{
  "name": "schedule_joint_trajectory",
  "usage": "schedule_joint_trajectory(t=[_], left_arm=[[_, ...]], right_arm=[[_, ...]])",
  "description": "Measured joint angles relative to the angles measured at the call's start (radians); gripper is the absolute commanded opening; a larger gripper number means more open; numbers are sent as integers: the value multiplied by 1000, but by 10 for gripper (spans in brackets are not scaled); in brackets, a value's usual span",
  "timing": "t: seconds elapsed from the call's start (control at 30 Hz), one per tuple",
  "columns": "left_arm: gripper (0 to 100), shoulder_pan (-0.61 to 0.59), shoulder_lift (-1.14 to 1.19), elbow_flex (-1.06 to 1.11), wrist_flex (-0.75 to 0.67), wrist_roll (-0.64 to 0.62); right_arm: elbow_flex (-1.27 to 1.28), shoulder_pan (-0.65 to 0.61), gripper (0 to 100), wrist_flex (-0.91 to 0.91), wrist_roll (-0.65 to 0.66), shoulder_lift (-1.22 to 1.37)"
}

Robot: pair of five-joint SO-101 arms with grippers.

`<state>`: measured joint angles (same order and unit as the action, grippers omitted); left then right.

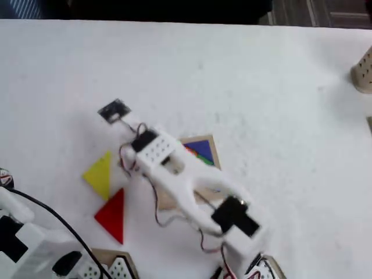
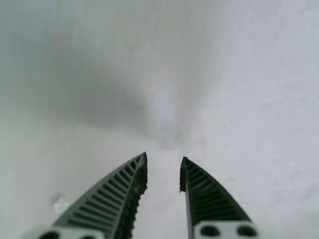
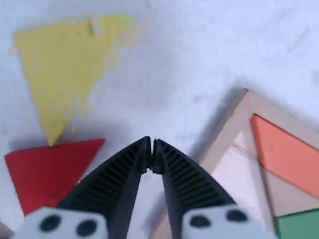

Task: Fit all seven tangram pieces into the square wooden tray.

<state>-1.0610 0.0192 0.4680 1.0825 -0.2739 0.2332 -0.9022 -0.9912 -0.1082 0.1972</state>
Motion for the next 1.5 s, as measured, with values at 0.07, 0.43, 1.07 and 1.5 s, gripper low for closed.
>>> schedule_joint_trajectory(t=[0.07,0.43,1.07,1.5], left_arm=[[24,0,0,0,0,0],[24,-2,0,0,0,0],[24,-2,0,0,0,0],[24,-40,0,0,0,0]], right_arm=[[66,-55,22,107,-46,-28],[121,-170,19,684,-81,92],[31,-124,18,316,249,155],[48,-184,19,589,160,87]])
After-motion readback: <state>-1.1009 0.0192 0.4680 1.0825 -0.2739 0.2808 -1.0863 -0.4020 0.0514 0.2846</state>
